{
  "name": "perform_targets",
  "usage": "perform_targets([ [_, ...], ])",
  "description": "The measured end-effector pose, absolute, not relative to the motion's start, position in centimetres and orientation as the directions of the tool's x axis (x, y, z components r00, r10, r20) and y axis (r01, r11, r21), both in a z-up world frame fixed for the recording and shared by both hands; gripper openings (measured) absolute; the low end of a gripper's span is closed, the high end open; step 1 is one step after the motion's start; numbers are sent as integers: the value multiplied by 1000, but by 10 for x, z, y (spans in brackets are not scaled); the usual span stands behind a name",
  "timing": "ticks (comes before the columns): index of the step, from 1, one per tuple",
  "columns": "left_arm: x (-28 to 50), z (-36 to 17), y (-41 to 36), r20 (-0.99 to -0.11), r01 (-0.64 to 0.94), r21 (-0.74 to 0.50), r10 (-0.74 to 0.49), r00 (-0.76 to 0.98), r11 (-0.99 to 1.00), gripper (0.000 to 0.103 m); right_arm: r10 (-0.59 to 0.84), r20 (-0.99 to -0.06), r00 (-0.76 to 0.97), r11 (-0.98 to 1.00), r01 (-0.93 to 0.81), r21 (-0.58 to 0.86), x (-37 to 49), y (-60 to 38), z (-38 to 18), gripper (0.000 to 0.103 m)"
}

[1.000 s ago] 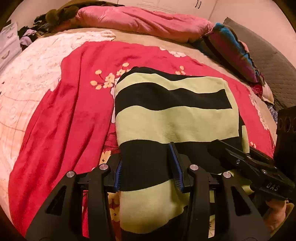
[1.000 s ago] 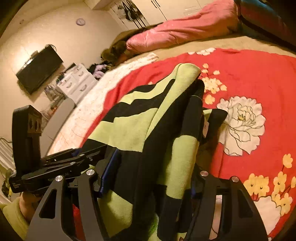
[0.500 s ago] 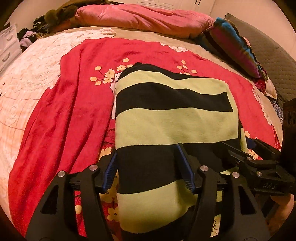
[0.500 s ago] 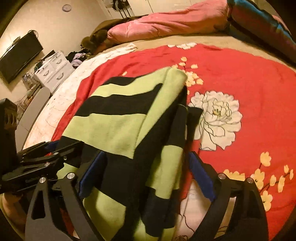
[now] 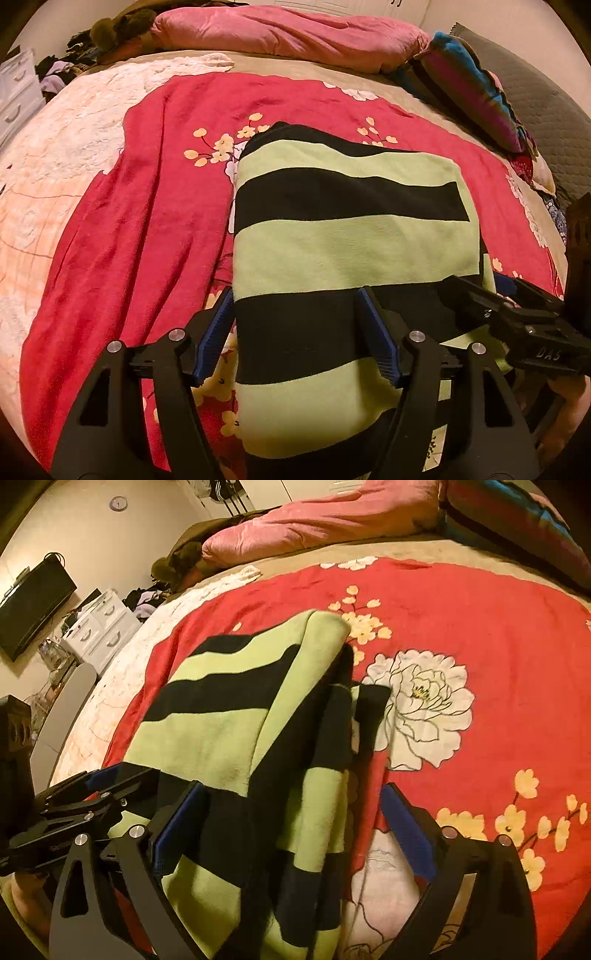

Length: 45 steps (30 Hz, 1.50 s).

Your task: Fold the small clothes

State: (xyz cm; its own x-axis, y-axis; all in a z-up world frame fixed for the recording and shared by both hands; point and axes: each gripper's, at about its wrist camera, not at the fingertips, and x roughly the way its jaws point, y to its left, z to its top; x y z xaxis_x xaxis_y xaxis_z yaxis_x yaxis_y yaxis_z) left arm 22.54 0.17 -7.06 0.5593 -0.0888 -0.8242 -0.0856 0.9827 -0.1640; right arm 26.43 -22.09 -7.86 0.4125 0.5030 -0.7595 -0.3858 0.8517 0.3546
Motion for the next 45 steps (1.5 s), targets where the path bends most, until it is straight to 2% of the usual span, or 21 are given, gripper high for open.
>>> perform_targets([
  [8,223,-68,4,-825,-84,-163,-90,558,983,62,513,-734,445,852,-372,369,263,-227,-70,98],
  [21,215,-58,8,-820,-96,-142,-63,569,985,78,485,-678,552,870,-385,309,248,-233,-45,99],
  [24,213,-54,9,-817,-103,-132,-49,575,986,90,481,-669,566,872,-384,302,245,-234,-41,99],
  [27,211,-50,10,-811,-102,-134,-50,583,986,90,473,-662,582,877,-381,292,240,-235,-38,99],
  [29,210,-47,10,-809,-105,-126,-40,587,987,94,468,-654,595,881,-378,286,237,-237,-35,99],
  [45,179,-11,20,-759,-109,-96,-2,652,989,94,390,-563,729,921,-299,251,200,-255,-4,99],
])
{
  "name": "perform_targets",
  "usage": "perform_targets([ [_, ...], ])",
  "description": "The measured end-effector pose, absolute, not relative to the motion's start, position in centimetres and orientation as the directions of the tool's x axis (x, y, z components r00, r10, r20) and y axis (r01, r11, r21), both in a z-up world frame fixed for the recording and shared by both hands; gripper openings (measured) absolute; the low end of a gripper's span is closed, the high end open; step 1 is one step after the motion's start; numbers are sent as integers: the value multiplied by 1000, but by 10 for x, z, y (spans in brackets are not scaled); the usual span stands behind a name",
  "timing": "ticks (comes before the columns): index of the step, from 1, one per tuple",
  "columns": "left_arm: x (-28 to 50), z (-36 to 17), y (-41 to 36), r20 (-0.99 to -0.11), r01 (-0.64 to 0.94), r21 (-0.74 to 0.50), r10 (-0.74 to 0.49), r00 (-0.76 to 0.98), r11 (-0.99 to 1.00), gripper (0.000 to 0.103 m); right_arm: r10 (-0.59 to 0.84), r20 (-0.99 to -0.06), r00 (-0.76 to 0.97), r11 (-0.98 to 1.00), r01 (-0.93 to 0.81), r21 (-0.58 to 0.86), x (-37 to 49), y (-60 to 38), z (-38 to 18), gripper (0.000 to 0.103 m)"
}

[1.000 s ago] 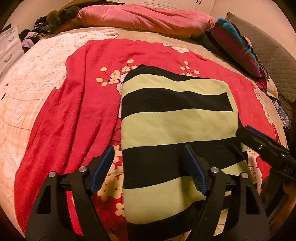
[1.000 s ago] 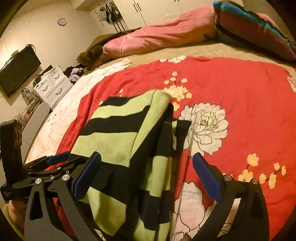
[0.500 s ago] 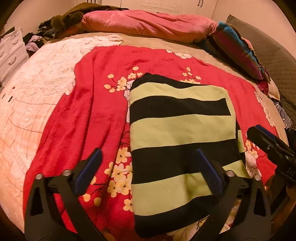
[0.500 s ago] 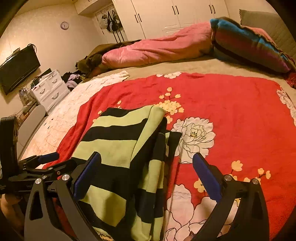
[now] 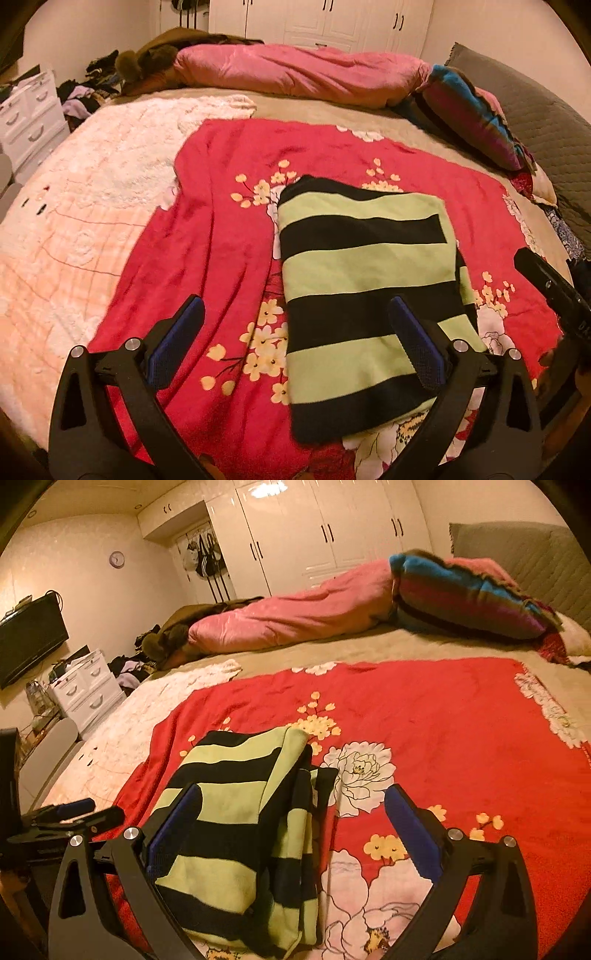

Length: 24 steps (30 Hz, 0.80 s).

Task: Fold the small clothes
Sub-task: 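Withdraw both grippers upward away from the folded striped shirt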

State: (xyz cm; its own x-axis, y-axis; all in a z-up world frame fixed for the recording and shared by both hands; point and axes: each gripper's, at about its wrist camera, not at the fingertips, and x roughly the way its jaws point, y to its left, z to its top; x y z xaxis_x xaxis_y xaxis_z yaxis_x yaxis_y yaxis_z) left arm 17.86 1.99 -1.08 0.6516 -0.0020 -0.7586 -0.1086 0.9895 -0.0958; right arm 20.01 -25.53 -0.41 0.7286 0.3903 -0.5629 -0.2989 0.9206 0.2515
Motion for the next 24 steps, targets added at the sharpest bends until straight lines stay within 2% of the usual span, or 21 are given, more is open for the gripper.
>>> perform_targets([
  [11,133,16,21,-697,-82,-72,8,717,994,94,345,-501,794,938,-304,165,141,-256,14,99],
  [24,80,16,28,-707,-58,-70,-9,707,996,94,336,-528,780,937,-333,106,82,-244,18,99],
])
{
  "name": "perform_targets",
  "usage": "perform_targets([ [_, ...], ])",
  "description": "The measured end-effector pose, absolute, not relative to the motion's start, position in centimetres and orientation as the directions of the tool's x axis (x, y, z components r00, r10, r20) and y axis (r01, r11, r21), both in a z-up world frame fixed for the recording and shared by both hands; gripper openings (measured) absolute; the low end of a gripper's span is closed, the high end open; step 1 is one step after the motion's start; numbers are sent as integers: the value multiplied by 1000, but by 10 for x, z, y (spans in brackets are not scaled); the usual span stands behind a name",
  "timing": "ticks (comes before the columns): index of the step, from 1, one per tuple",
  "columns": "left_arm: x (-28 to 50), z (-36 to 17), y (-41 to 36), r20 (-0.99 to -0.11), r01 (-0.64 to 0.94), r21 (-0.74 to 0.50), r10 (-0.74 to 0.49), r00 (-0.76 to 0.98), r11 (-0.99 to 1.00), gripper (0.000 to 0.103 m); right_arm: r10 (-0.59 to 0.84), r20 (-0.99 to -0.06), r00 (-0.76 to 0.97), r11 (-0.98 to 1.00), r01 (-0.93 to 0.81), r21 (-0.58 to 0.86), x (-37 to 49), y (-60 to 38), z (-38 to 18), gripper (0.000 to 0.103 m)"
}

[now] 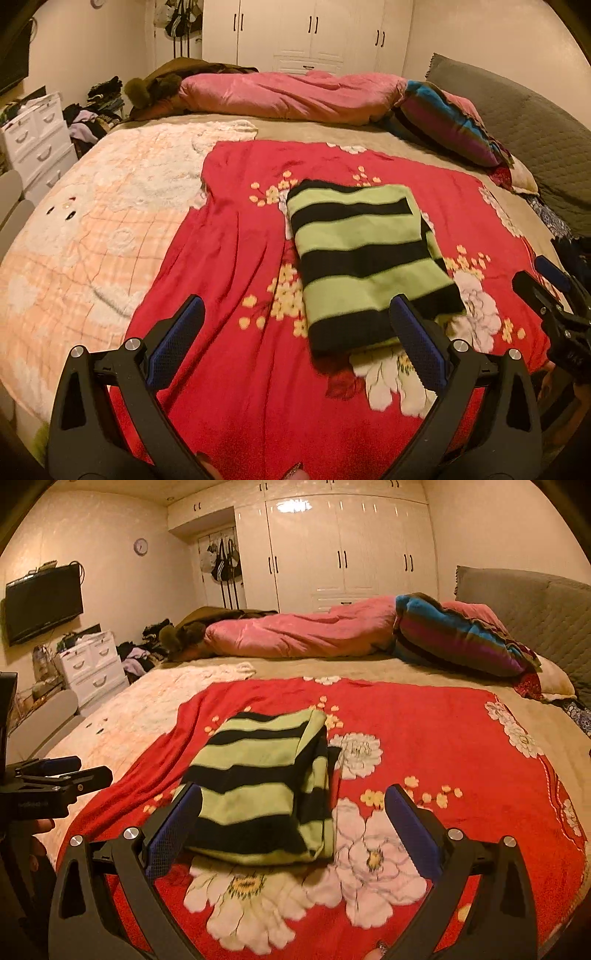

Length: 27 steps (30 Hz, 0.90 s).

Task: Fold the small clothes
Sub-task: 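Withdraw both grippers upward away from the folded striped shirt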

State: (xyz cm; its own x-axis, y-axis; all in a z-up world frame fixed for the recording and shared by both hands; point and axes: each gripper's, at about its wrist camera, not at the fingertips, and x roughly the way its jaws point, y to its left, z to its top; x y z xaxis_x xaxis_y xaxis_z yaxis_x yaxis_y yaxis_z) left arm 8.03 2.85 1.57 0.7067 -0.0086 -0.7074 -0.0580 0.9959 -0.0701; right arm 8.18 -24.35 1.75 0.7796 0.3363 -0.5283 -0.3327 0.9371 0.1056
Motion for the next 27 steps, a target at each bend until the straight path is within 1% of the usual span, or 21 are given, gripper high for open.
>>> perform_targets([
  [6,57,1,31,-747,-47,-93,-38,664,995,94,347,-592,727,933,-335,135,62,-239,9,99],
  [9,46,-7,28,-763,-49,-77,-27,646,996,94,347,-626,698,932,-331,147,53,-237,4,99],
  [13,34,-17,24,-783,-38,-89,-46,620,995,94,340,-659,671,934,-326,149,41,-234,-3,99],
  [18,33,-25,23,-798,-50,-88,-40,602,995,94,321,-683,657,936,-331,121,33,-229,-12,99],
  [27,35,-22,26,-789,-65,-82,-25,614,995,94,306,-678,669,943,-311,119,38,-235,-12,99],
])
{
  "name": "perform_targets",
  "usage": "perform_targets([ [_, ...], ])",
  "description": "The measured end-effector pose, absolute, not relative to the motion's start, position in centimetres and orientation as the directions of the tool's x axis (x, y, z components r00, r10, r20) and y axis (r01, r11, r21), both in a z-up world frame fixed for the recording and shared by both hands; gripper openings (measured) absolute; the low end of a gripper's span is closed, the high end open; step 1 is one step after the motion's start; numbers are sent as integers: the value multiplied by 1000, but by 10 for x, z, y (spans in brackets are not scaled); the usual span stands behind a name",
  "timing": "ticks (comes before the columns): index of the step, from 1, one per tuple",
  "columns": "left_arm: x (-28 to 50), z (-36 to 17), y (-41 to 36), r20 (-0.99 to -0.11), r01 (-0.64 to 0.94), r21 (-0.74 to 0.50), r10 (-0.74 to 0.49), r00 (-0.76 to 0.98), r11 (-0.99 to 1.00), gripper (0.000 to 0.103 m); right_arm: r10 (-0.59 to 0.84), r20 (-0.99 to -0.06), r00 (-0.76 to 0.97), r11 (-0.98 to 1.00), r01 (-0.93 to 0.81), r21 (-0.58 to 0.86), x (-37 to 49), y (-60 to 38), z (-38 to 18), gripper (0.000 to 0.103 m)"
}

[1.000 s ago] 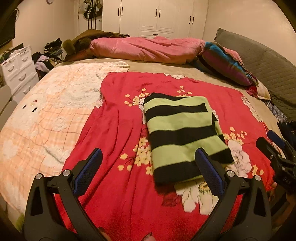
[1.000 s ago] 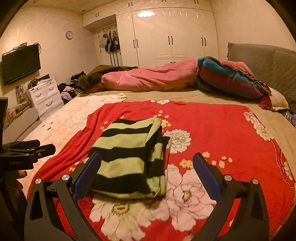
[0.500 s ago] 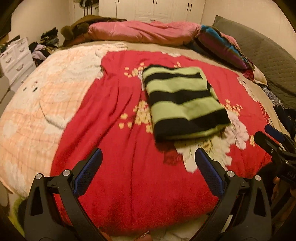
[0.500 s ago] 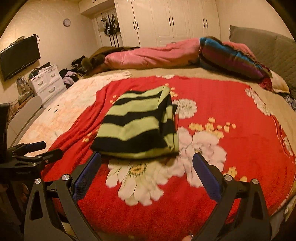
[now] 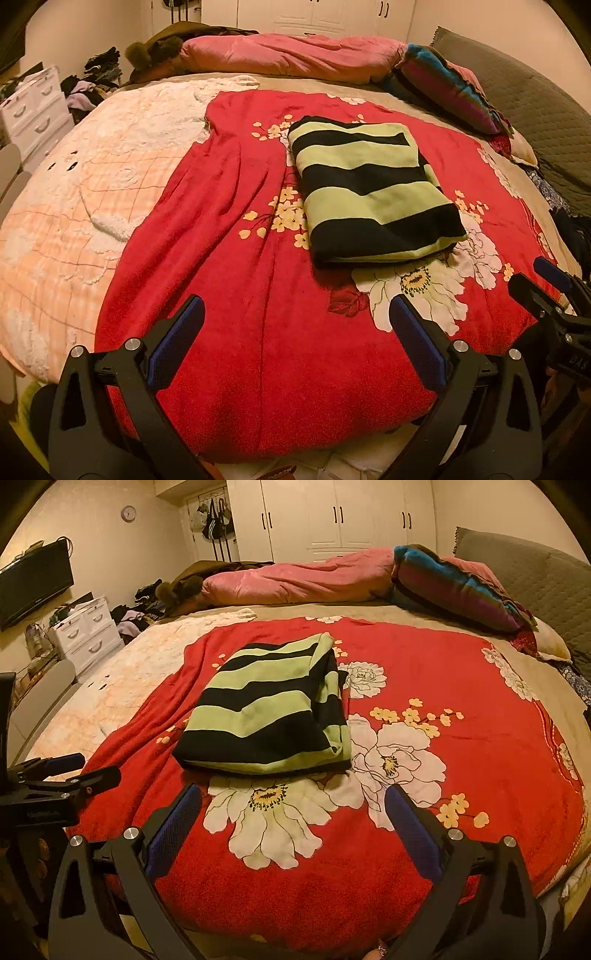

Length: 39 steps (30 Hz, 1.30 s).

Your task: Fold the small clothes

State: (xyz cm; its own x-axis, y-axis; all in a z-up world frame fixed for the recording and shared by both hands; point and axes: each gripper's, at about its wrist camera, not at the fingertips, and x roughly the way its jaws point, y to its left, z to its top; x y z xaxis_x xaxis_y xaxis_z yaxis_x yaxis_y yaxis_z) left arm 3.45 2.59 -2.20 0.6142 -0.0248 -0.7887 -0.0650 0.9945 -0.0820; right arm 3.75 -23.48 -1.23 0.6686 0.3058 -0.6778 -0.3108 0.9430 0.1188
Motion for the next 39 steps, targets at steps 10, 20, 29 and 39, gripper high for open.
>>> perform_targets([
  [10,35,-21,26,-790,-72,-76,-16,613,994,94,304,-682,665,943,-311,117,40,-236,-13,99],
  [20,36,-24,28,-795,-81,-67,-4,607,994,94,302,-685,663,944,-308,118,41,-236,-15,99],
  [29,36,-22,27,-793,-87,-53,11,609,995,94,302,-687,661,944,-309,118,41,-237,-15,99],
  [39,35,-21,27,-792,-90,-43,21,610,995,94,300,-689,660,944,-308,116,41,-237,-16,99],
])
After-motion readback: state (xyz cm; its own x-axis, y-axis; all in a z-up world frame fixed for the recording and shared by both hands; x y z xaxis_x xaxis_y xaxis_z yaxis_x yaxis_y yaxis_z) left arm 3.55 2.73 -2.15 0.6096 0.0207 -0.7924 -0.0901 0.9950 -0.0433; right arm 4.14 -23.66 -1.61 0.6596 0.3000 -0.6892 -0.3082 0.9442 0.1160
